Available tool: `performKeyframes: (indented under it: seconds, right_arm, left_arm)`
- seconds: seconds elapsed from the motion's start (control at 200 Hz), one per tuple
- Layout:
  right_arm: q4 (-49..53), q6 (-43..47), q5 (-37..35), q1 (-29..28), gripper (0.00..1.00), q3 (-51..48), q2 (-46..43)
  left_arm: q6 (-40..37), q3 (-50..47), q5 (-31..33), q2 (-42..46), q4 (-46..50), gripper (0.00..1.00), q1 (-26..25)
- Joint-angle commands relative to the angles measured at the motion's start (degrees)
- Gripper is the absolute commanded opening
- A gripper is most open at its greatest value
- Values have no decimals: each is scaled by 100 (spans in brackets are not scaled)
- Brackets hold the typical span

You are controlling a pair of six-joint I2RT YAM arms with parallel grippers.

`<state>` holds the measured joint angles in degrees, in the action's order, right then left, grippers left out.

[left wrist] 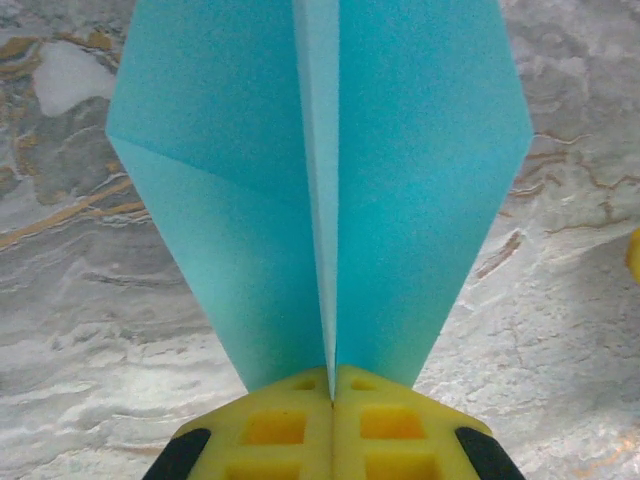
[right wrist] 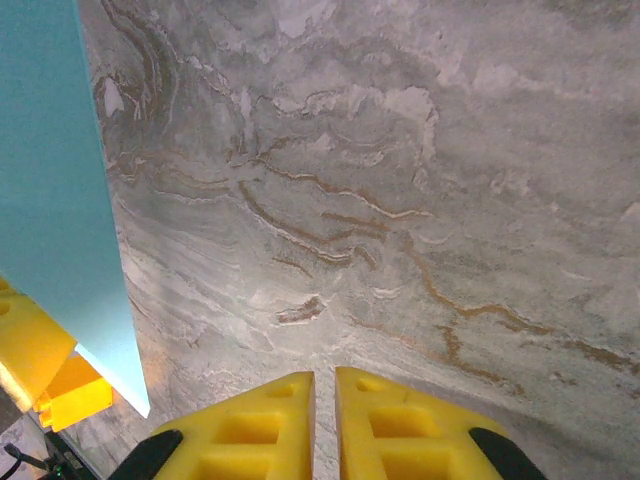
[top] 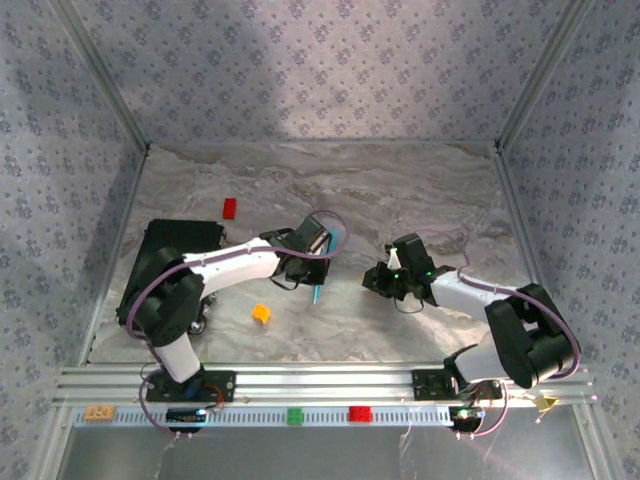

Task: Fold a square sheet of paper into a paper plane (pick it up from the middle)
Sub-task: Turn over a paper plane at the center of the table.

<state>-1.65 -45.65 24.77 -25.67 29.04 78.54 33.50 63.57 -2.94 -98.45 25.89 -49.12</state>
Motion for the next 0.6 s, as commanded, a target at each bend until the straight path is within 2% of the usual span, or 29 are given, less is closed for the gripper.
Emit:
performKeyframes:
  seconds: [0.0,0.595]
  right_arm:
    - [80,-23,-97,-45,14,93,62]
    - [64,-57,-142,-88,15,120,104]
  left_arm:
    - [-45,204,266,-151,361,1,-80]
    - [-54,248,136,-328,364,9,-124]
